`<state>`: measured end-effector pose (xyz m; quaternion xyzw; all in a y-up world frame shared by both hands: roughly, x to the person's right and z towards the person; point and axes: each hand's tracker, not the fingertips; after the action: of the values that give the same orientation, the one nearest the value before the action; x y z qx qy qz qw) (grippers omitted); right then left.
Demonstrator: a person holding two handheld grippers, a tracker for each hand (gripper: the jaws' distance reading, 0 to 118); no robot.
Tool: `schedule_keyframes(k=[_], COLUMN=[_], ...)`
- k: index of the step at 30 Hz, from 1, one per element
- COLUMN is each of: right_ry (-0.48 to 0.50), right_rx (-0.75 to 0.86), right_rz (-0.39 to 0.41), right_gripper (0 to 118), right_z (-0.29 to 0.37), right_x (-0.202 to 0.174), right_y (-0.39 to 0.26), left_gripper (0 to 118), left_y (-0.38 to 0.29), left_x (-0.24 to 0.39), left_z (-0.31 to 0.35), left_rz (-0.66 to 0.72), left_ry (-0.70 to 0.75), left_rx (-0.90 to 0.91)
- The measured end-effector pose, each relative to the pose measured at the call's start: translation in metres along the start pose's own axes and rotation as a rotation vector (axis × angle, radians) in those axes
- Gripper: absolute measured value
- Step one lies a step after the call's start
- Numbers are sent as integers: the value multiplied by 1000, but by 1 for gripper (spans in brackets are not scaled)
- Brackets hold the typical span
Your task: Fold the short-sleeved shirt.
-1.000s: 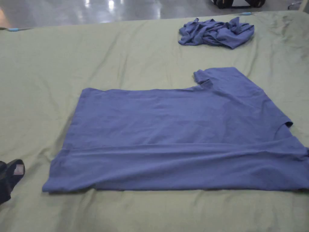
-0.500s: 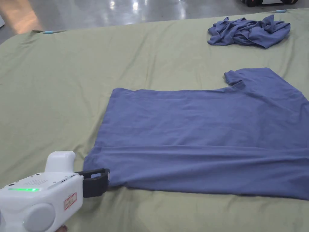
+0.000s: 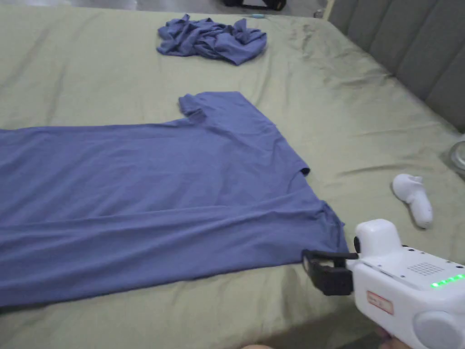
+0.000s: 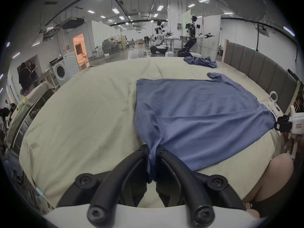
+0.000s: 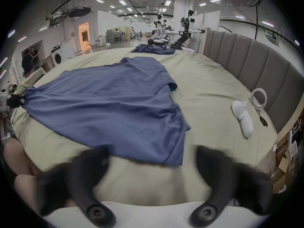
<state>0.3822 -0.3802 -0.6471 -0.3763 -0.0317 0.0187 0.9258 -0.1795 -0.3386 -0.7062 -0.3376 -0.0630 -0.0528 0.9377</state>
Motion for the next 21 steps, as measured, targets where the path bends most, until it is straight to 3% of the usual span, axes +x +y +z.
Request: schedule_keyframes(k=[1,3,4,6,8,12,15,18,21], right_ry=[-1,23,30,103,129,135,162,157,164], right_rx=[8,1,-47,-89,-25,-21,-8,4,-16], right_rz=[-5,-26,-35,-82,-125,-54,-65,-6,4], right_gripper=[118,108,96,44,12,11,11,11,11], right_z=[-6,-20,-25,-37,-25,-2,25,59,85], right_x=[5,11,12,17,13,1,11,18,27], right_y=[-1,4,3,1,4,8,20,26,16], left_gripper=[7,7,7,7,7,7,7,7,7], left_y=[1,6,5,3,1,1,3,-7,-28], left_x=[0,2,4,9,10,2,-8,-11,-12], left_z=[1,-3,-5,-5,-5,9,31,58,74], left_rz=[2,12,10,11,6,39,89,102,96], left_ry=[-1,-7,-5,-7,-9,-27,-66,-86,-120], left_rx=[2,-9,-20,-33,-39,-48,-40,-40,-82])
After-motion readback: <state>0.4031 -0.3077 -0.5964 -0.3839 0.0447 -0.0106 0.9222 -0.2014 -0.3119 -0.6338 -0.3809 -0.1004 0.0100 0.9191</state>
